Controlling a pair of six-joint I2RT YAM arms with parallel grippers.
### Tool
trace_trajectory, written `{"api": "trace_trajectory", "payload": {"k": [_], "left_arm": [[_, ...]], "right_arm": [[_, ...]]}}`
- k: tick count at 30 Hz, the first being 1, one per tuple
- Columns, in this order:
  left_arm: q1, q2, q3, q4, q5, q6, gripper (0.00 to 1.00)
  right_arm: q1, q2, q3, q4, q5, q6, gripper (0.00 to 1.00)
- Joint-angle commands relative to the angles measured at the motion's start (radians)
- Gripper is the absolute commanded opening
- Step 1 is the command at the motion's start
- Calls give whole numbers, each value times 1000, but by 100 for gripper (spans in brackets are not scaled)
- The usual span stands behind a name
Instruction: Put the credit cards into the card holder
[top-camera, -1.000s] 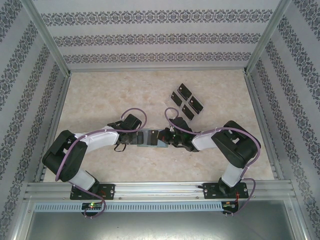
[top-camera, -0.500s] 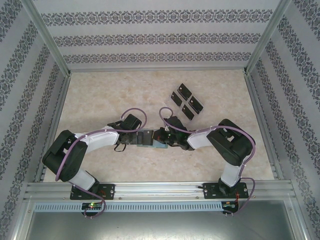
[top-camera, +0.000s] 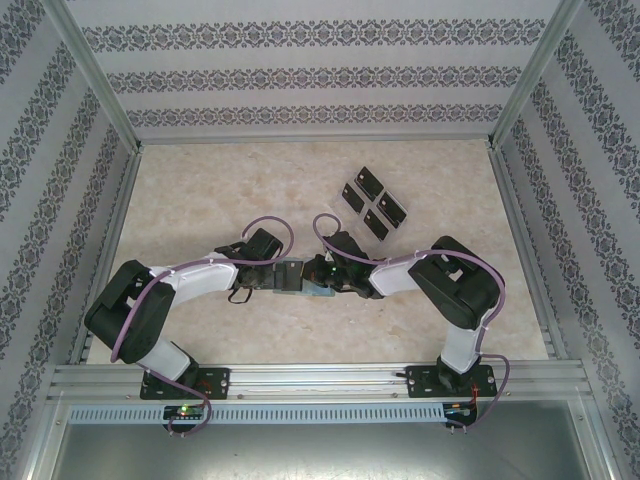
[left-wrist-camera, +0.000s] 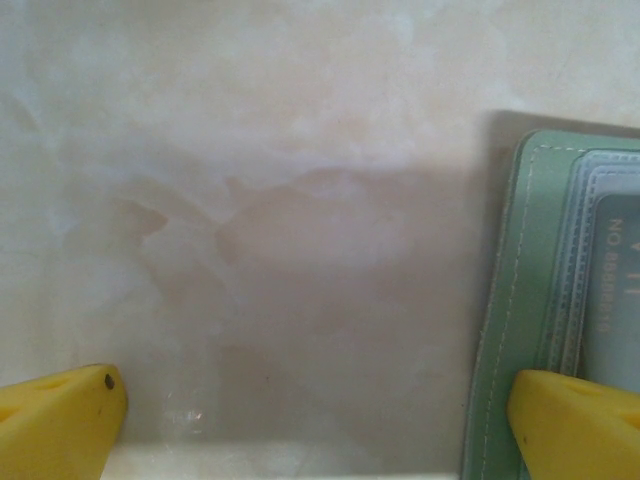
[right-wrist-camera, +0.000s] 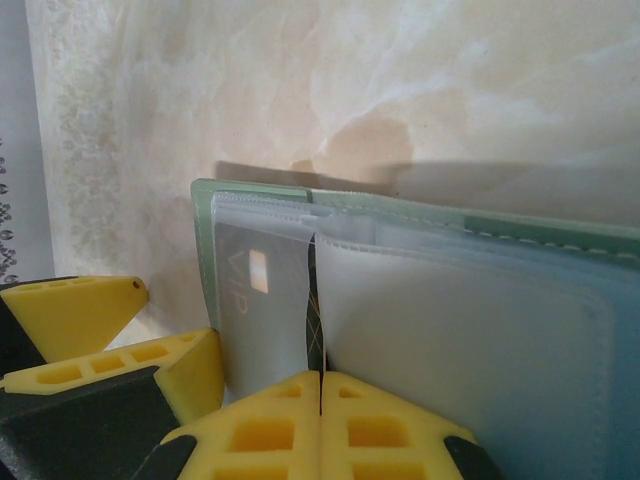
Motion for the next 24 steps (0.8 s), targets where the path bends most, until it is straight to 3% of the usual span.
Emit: {"api": "trace_trajectory", "payload": {"k": [1,5,15,24], "left_arm": [[7,19,-29,16,39,-15,100],[8,17,-29,14,38,-14,100],[7,13,-34,22,41,-16,100],[7,15,-28,24,42,-12,100]], "right_arm": [[27,-6,22,-37,-21,-14,1],[22,-59,27,-92,-13,-32,25],[3,-260,49,-352,67,-108,60],[20,-277,47,-523,155,-144,66]]}}
